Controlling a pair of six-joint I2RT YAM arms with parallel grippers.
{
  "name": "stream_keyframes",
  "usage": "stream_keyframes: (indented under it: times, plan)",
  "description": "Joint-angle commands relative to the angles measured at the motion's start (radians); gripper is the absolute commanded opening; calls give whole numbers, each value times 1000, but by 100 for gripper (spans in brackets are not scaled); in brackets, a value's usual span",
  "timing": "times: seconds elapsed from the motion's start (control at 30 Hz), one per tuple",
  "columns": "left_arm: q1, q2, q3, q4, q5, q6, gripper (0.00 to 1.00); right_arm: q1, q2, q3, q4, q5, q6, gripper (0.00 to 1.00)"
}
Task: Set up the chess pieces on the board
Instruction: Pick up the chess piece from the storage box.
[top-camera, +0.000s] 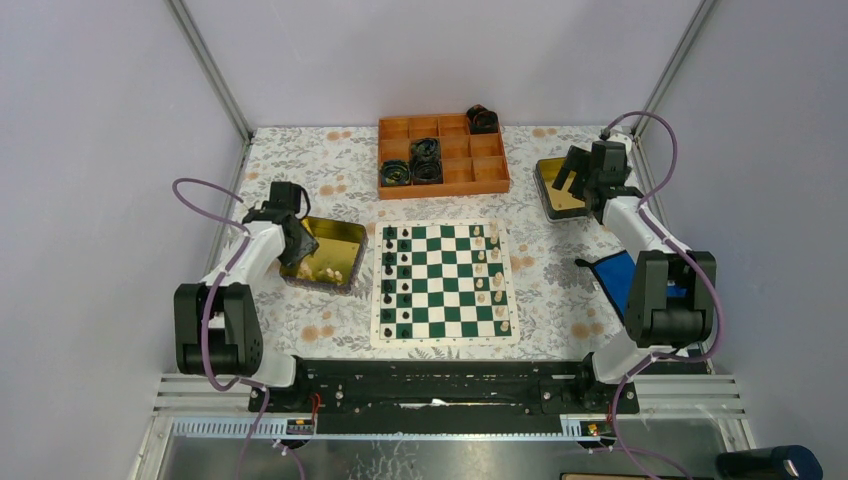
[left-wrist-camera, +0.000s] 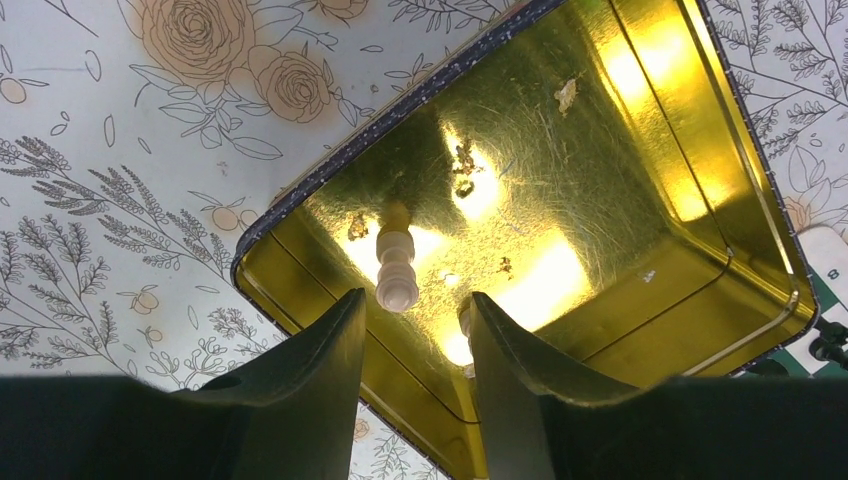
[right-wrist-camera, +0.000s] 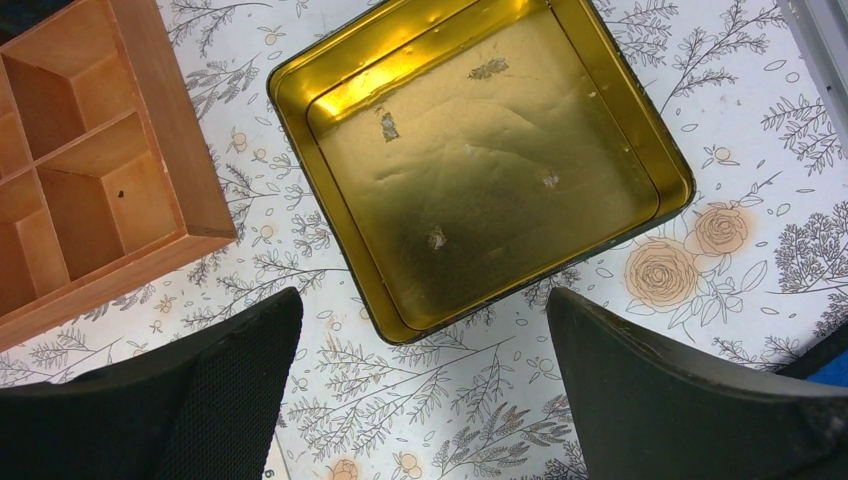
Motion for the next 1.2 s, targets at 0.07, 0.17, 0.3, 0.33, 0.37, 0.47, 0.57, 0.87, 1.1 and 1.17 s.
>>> stream_keyframes:
  times: [0.07, 0.17, 0.3, 0.33, 0.37, 0.47, 0.57, 0.87, 1.1, 1.17]
  plan:
    - [10, 26, -3, 48, 12, 22, 49, 6, 9, 35, 33, 2, -1, 100]
    - [10, 37, -6, 52, 13, 24, 49, 6, 14, 36, 32, 3, -1, 100]
    - [11, 42, -14, 59, 17, 24, 49, 6, 18, 39, 32, 2, -1, 100]
    - [11, 43, -17, 61, 16, 24, 49, 6, 17, 38, 33, 3, -1, 100]
    - [11, 44, -21, 62, 16, 25, 49, 6, 17, 38, 33, 3, -1, 100]
    - [11, 49, -28, 67, 16, 27, 49, 6, 18, 36, 33, 1, -1, 100]
    - [11, 53, -36, 74, 16, 28, 48, 6, 15, 35, 32, 3, -1, 100]
    - [11, 51, -37, 80, 19, 37, 26, 6, 1, 22, 32, 4, -1, 100]
    - [12, 36, -35, 74, 21, 40, 11, 6, -8, 16, 33, 7, -1, 100]
    - [13, 29, -30, 68, 21, 43, 9, 6, -11, 16, 33, 6, -1, 100]
